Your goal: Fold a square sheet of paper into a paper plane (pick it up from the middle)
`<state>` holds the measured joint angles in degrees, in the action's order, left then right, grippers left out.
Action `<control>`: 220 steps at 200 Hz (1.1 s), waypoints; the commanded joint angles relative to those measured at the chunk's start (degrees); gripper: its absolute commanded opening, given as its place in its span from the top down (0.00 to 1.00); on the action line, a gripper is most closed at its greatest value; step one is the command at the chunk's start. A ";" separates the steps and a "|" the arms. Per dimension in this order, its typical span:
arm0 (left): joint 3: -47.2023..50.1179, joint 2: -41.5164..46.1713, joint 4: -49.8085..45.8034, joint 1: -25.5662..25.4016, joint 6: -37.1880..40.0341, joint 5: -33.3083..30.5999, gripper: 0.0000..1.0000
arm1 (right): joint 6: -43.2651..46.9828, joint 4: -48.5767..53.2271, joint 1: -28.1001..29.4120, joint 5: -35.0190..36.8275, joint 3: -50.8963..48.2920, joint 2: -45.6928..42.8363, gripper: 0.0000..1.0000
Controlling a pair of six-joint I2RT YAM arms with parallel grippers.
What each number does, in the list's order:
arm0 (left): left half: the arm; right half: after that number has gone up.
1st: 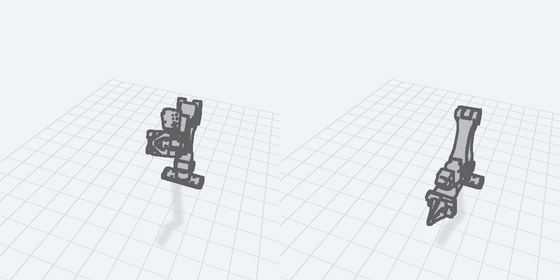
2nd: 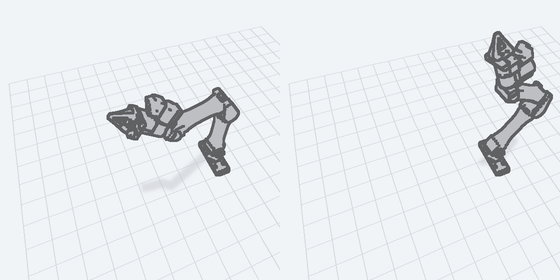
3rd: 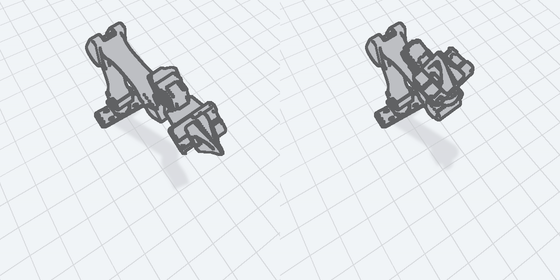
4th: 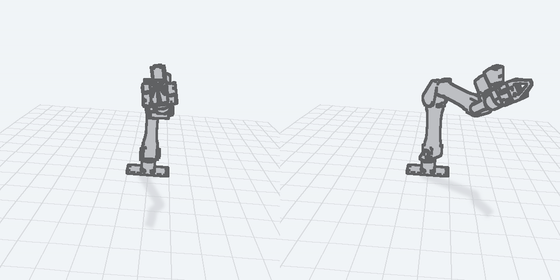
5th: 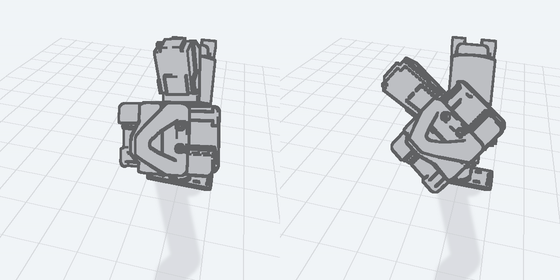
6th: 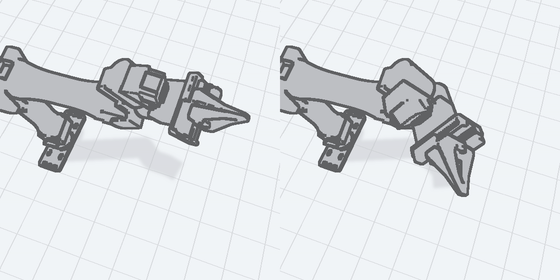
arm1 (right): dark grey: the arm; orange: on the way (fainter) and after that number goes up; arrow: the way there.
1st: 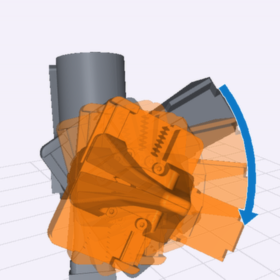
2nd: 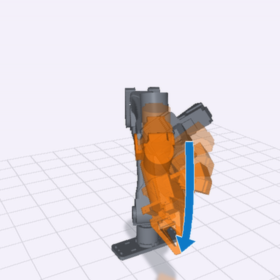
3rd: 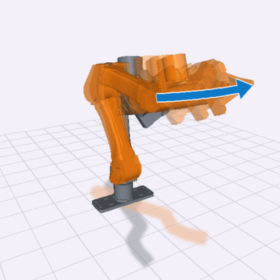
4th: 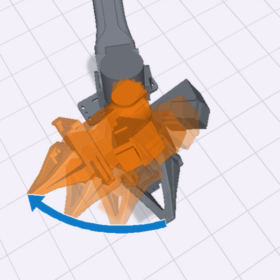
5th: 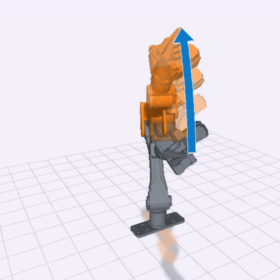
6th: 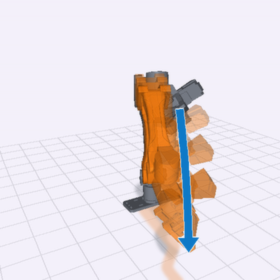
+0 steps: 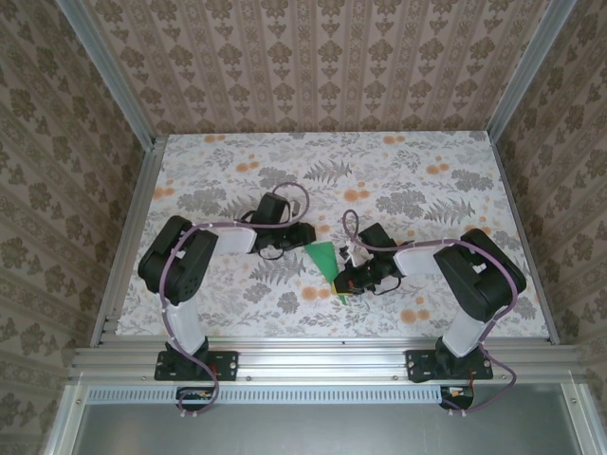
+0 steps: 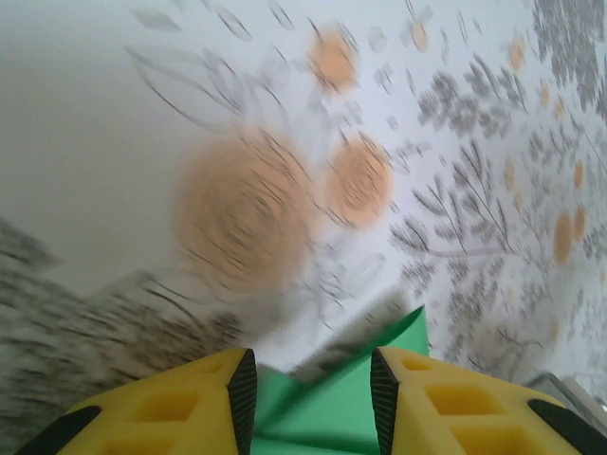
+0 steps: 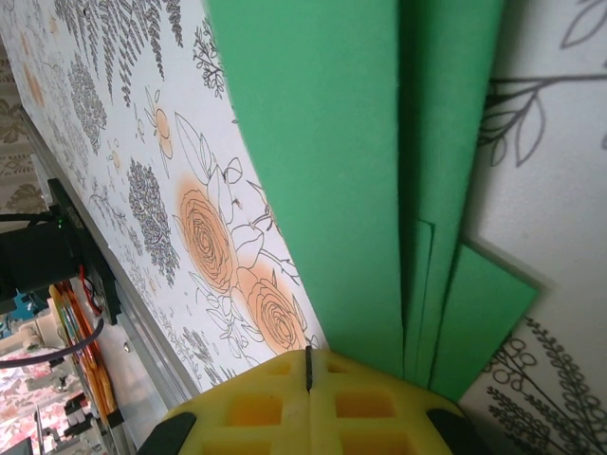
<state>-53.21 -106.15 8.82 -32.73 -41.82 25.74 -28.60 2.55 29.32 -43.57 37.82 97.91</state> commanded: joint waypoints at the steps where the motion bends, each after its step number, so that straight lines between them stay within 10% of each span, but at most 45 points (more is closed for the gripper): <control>1: -1.96 0.23 -4.16 2.42 4.11 1.11 0.60 | 0.43 9.02 -0.05 5.60 -1.51 2.75 0.95; 116: 2.99 21.44 -17.33 -6.98 -2.30 -11.32 0.54 | -8.25 0.83 0.30 4.71 -0.12 -13.07 0.73; 175: 2.50 21.57 -22.09 -13.24 -8.88 -16.72 0.33 | -0.99 9.69 -0.63 32.75 -4.64 -41.34 0.37; 220: 0.23 17.38 -22.54 -15.19 -11.64 -16.71 0.24 | -2.06 8.13 -1.96 29.84 -5.87 -38.85 0.33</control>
<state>-50.09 -86.08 -11.40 -47.37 -51.07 10.44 -30.79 8.51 27.79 -15.38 32.53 55.20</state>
